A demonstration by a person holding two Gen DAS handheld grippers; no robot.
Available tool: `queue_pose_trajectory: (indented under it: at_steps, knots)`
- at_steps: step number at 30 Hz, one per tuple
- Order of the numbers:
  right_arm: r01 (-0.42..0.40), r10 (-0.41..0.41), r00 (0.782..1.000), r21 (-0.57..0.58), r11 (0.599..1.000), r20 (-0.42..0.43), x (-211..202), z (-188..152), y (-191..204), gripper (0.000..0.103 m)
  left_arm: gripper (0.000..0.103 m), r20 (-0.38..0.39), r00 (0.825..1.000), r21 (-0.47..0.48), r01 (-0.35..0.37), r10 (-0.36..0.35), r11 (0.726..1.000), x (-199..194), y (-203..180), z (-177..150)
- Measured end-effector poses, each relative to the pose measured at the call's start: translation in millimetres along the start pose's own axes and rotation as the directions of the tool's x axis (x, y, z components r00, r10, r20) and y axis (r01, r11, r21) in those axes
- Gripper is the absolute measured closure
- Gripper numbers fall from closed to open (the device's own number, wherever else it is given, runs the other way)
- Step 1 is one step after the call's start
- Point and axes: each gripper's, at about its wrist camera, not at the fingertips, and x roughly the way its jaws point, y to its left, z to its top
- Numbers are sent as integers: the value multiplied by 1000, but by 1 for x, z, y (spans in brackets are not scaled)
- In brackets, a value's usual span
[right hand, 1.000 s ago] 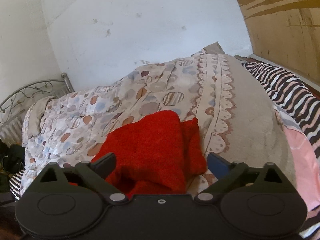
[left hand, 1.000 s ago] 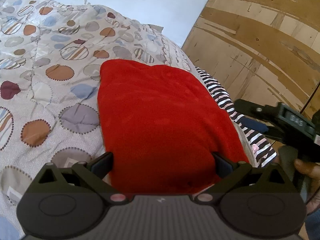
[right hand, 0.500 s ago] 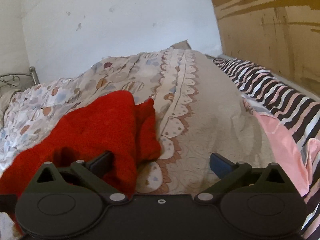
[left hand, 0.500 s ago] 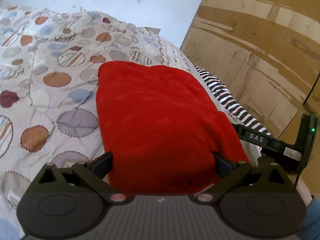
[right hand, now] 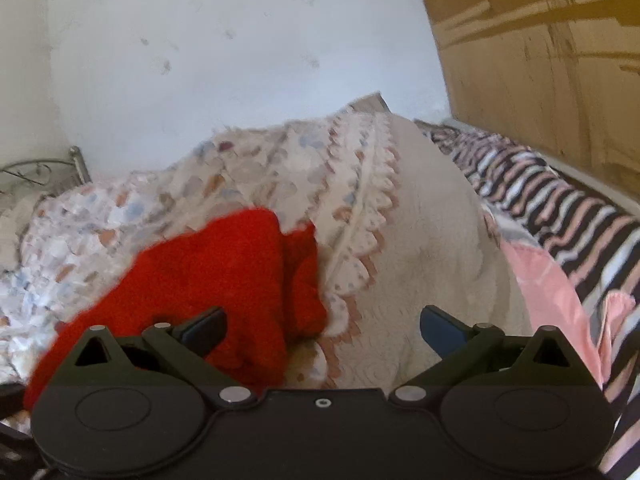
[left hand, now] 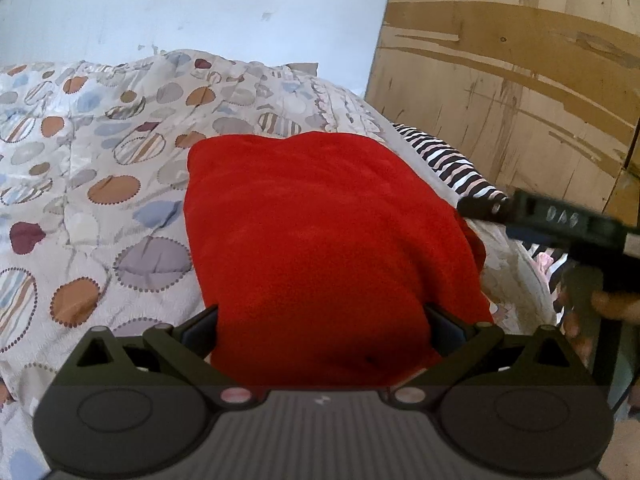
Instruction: Fold small clothes
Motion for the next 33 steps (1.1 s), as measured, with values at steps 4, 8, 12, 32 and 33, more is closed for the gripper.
queue_pose_trajectory:
  at_steps: [4, 8, 12, 32, 33]
  knots:
    - [-51, 51, 999, 20, 998, -7, 7, 10, 4, 1, 0, 2, 999, -60, 44, -44, 997, -3, 13, 1]
    - [-31, 29, 999, -33, 999, -42, 37, 17, 17, 1, 0, 4, 999, -55, 42, -41, 998, -4, 13, 1]
    - [30, -39, 997, -147, 989, -60, 64, 7, 20, 1, 0, 13, 997, -75, 70, -70, 995, -10, 17, 3]
    - [38, -38, 999, -44, 998, -13, 66, -12, -12, 1, 0, 32, 989, -251, 147, -143, 957, 0, 56, 0]
    - [39, -39, 999, -44, 998, -11, 66, -12, -12, 1, 0, 27, 987, -276, 158, -157, 948, 2, 59, -2]
